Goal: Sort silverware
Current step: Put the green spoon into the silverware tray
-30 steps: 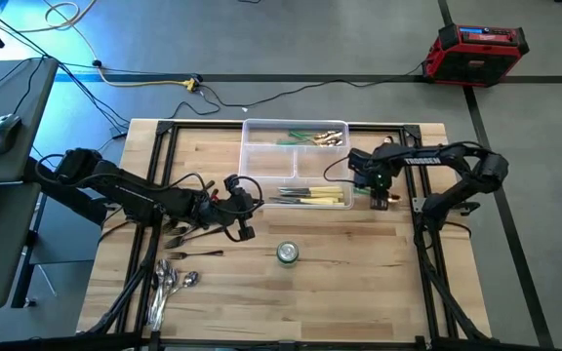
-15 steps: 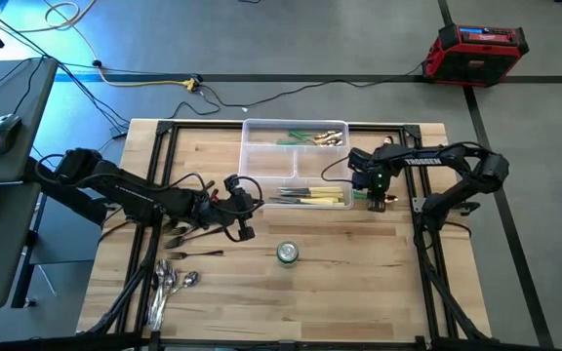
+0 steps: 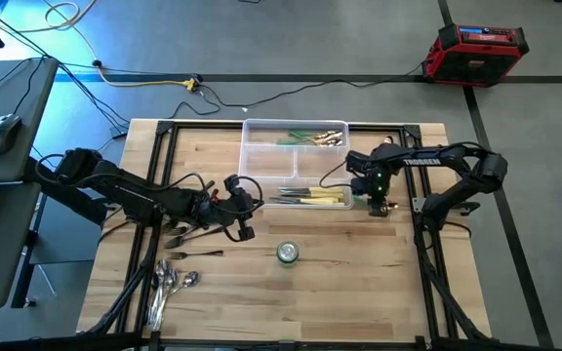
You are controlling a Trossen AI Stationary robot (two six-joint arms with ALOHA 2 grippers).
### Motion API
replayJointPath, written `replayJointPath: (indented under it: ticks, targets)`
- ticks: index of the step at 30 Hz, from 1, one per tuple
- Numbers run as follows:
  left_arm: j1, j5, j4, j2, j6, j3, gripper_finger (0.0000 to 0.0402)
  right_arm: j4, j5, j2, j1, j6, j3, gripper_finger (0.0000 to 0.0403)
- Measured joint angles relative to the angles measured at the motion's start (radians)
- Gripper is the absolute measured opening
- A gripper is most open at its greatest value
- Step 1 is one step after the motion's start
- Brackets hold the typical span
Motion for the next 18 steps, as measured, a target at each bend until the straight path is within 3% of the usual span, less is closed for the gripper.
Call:
replayJointPath:
  ticks: [4, 12, 18]
  targets:
    - [0.000, 0.000, -0.002, 0.000, -0.001, 0.000, 0.0000, 0.008, 0.055, 0.000, -0.001, 0.025, 0.000, 0.0094]
    - [0.000, 0.000, -0.002, 0.000, -0.008, 0.000, 0.0000, 0.010, 0.047, 0.000, 0.016, 0.028, 0.000, 0.0094]
    - [0.000, 0.000, -0.003, 0.000, -0.008, 0.000, 0.0000, 0.036, 0.120, 0.000, 0.038, 0.050, -0.014, 0.0094]
